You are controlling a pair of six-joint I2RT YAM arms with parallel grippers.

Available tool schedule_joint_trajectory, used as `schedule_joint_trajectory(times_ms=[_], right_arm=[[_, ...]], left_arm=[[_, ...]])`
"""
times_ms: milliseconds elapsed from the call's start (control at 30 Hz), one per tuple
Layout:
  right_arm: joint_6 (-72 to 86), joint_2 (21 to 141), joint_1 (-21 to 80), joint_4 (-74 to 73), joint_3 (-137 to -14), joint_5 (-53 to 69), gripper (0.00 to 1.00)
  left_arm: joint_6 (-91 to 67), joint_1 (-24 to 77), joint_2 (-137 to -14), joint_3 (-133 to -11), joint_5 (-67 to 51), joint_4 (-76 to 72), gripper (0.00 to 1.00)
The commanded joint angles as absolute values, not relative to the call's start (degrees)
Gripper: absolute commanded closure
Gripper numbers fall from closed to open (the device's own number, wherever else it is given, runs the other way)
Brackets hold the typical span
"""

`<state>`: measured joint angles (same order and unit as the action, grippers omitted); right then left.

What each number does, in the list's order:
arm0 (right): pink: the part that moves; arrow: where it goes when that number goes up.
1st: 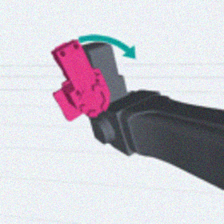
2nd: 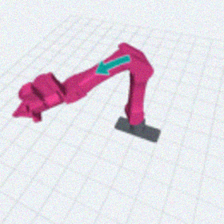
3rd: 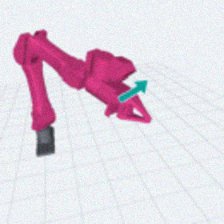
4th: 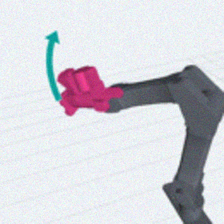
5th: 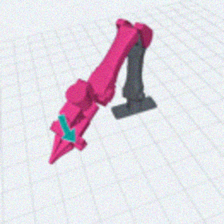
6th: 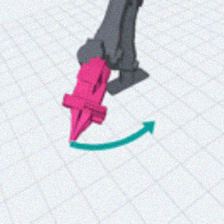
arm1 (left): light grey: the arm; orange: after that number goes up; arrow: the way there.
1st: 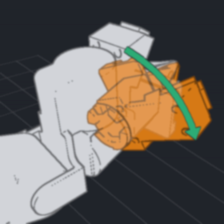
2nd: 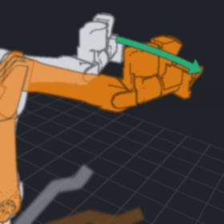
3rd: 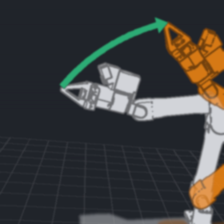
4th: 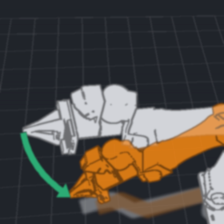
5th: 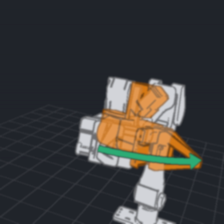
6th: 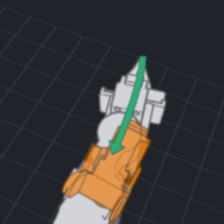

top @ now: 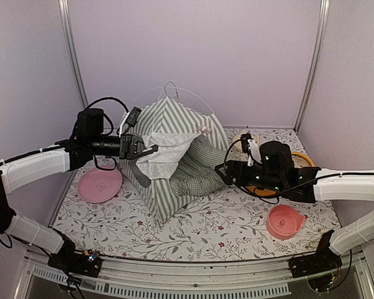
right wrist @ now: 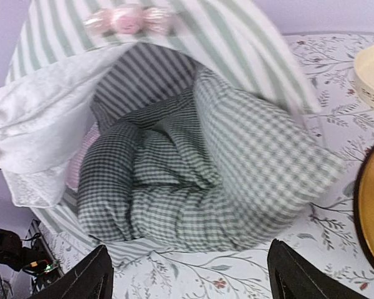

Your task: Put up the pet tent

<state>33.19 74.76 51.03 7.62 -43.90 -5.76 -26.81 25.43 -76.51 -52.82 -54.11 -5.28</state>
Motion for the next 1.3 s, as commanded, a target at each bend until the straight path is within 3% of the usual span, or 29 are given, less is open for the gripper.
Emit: schedule_joint_trajectory(times_ms=[0,267,533,600,733,967,1133,1267], right_arm=[[35.75,69.62,48.39,5.88,-38.27,-11.36,0.12],[36.64,74.50,41.99,19.64,-33.27,-4.08,0.17],[34.32,89.45,41.87,27.80,-41.48,-0.41,0.35],[34.93,91.88,41.80,28.79,-43.60,0.23,0.52],[36.34,96.41,42.73,30.82,-49.20,3.88,0.99],[30.30,104.94,49.45,28.68,-63.74,1.44,1.00],[29.64,107.00,49.67,28.31,-65.37,-1.20,1.00],[32.28,107.87,48.31,22.29,-64.46,-7.03,1.00]], left_arm=[[-29.08,24.96,-77.06,-52.39,-55.38,-3.87,1.00],[-28.40,25.20,-78.00,-52.71,-56.39,-4.13,1.00],[-27.52,26.50,-78.86,-53.53,-59.68,-5.38,1.00],[-27.51,26.79,-79.13,-53.75,-60.51,-6.13,1.00],[-28.14,28.13,-80.05,-54.71,-63.47,-8.59,1.00],[-30.28,33.21,-81.46,-59.57,-70.88,-14.46,1.00],[-34.56,34.20,-79.92,-60.60,-74.73,-21.38,1.00],[-31.79,33.44,-78.57,-60.33,-72.96,-18.62,1.00]])
